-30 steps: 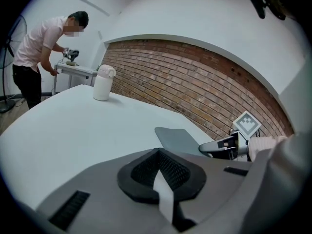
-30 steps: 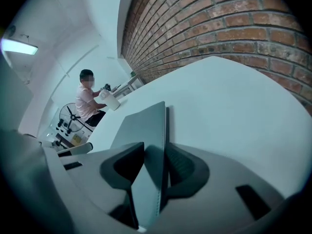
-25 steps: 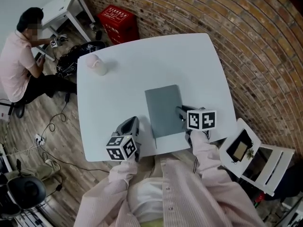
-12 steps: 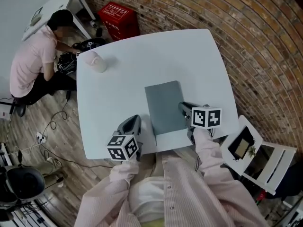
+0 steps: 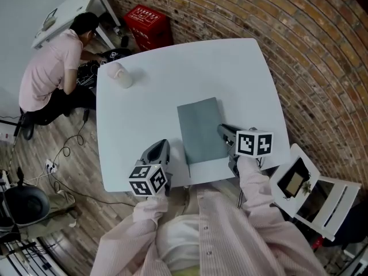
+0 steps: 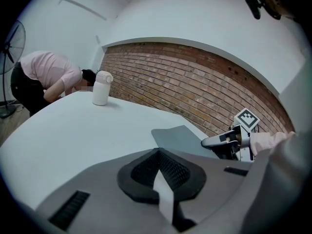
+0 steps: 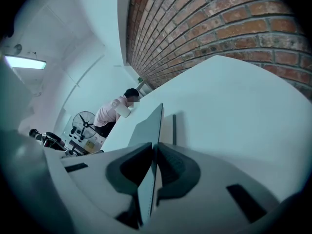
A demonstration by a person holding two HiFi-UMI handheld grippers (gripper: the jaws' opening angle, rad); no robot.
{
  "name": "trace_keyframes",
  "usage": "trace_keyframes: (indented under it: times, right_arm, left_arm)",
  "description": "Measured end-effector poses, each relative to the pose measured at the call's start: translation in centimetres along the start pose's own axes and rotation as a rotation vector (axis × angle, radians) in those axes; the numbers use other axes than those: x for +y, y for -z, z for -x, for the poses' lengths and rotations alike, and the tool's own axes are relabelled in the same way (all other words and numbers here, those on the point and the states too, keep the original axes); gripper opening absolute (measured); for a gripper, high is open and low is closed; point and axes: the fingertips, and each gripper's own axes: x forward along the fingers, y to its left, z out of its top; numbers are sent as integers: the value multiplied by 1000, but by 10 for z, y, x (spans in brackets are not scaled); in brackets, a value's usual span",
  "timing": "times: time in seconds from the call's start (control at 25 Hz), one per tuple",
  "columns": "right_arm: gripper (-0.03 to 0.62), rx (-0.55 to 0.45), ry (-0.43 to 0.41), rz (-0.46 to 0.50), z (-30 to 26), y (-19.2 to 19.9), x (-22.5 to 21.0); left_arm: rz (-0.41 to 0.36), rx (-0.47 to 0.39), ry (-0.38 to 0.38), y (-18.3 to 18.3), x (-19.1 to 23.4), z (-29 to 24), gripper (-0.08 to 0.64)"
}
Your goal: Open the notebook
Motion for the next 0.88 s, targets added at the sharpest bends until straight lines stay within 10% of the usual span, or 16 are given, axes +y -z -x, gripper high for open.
trace_keyframes:
  times: [0.88]
  right_arm:
    - [32,-75,3,93,20,-23,64]
  left_arm:
    - [5,-66,26,-12,21,34,-8]
